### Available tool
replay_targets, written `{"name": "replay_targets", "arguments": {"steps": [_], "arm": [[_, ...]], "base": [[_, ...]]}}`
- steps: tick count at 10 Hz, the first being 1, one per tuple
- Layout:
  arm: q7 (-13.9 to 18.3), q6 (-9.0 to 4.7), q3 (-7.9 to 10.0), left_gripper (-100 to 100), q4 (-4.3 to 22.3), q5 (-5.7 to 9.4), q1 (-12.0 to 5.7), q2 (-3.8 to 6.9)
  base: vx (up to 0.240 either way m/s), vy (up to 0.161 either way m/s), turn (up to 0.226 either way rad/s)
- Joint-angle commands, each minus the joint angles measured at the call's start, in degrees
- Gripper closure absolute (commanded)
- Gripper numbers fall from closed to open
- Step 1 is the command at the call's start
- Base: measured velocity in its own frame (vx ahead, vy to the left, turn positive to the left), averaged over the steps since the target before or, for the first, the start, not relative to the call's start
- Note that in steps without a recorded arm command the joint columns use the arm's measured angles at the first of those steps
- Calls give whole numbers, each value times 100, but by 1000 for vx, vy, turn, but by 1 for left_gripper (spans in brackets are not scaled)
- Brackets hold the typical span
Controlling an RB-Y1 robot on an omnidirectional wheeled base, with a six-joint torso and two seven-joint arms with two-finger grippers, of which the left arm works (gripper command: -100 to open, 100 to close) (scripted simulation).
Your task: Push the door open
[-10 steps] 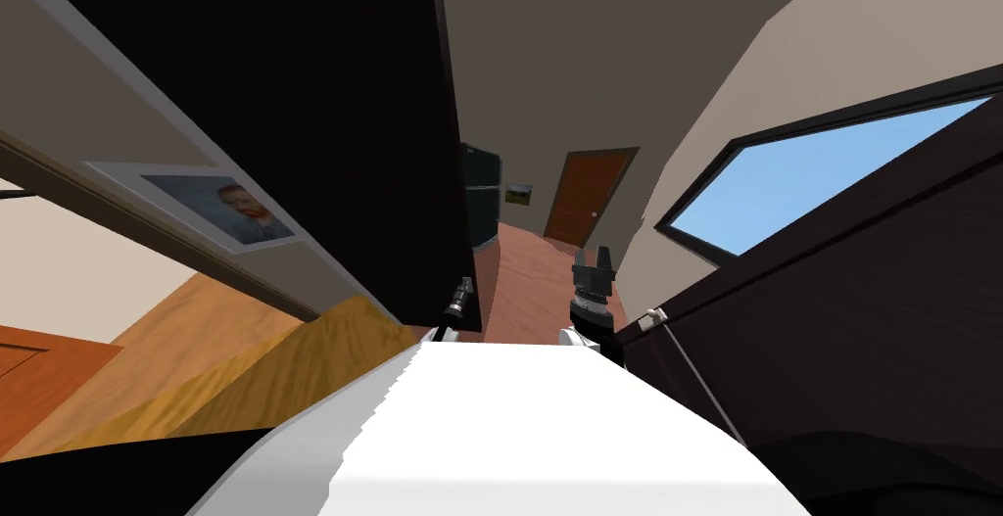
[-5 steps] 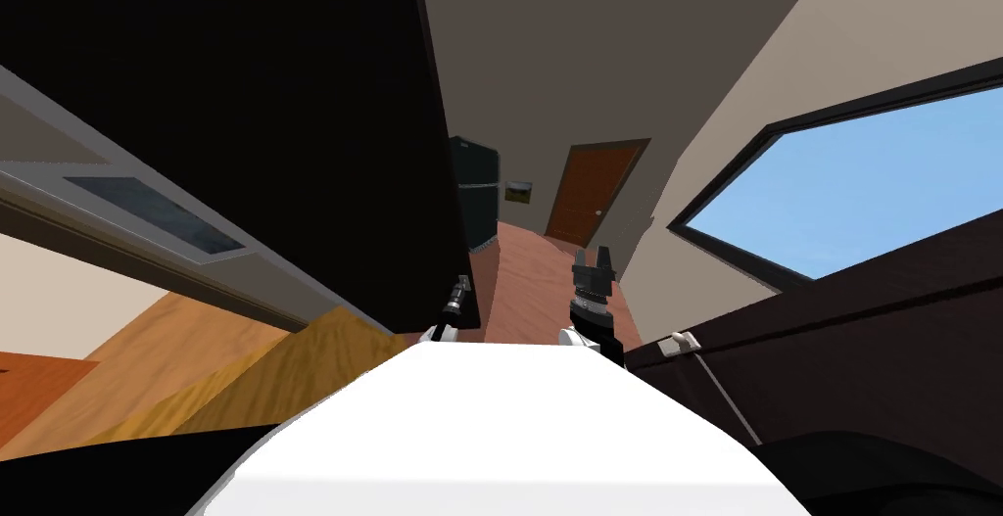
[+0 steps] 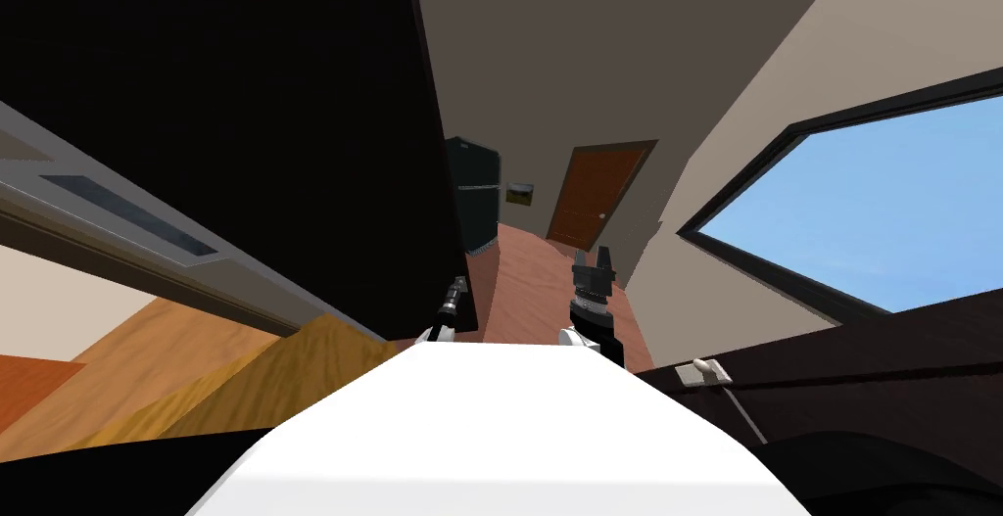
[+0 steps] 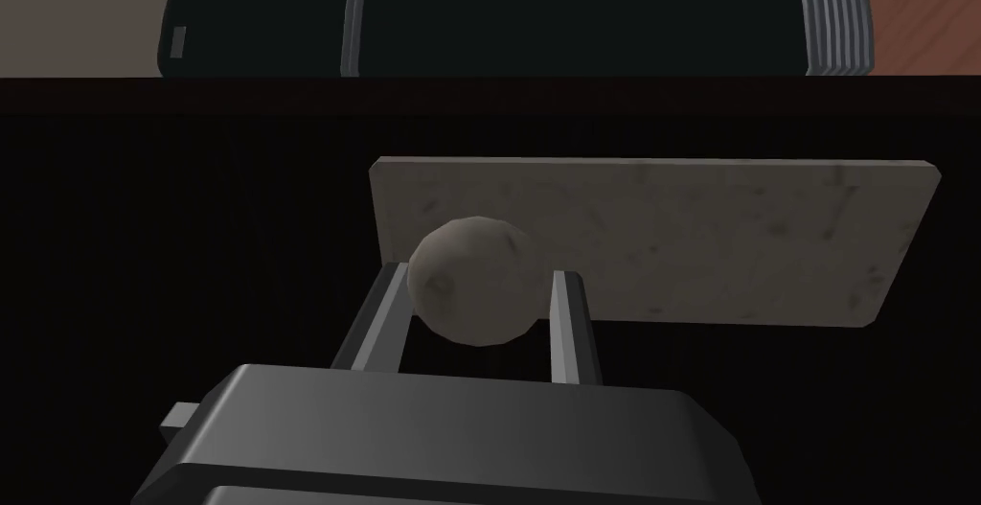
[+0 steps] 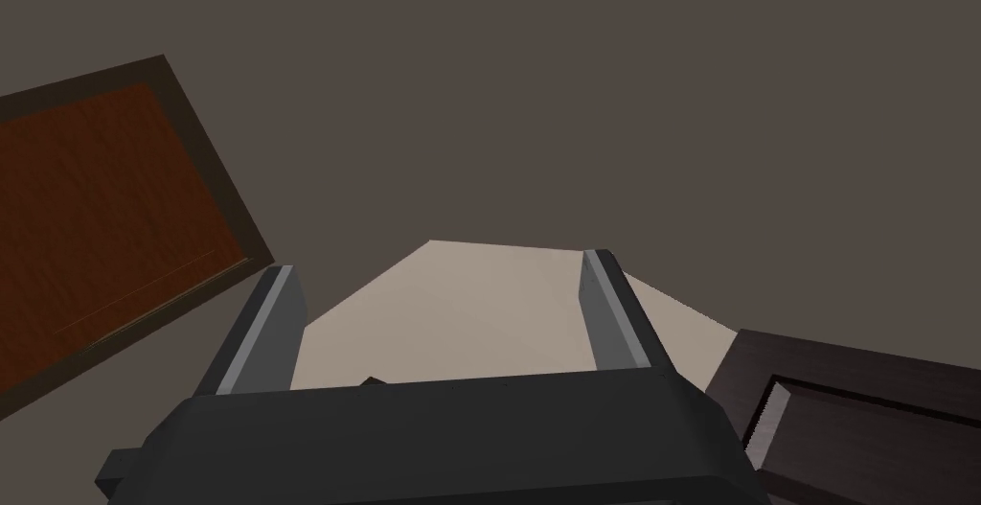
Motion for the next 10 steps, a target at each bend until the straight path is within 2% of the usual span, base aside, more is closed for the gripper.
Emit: {"name": "replay_targets", "arguments": {"steps": [1, 2, 3, 7, 9, 10], "arm": [[-36, -46, 169, 100, 25, 86, -70, 98], [-74, -38, 252, 100, 27, 130, -74, 101], [-74, -38, 252, 100, 27, 130, -74, 101], [-227, -5, 582, 100, 32, 302, -86, 94], [-227, -5, 582, 100, 89, 302, -86, 94], [-227, -5, 582, 100, 32, 302, -86, 94]], "base": [[164, -42, 25], [149, -56, 30], [115, -52, 19], [166, -68, 40], [98, -19, 11], [8, 19, -11]]}}
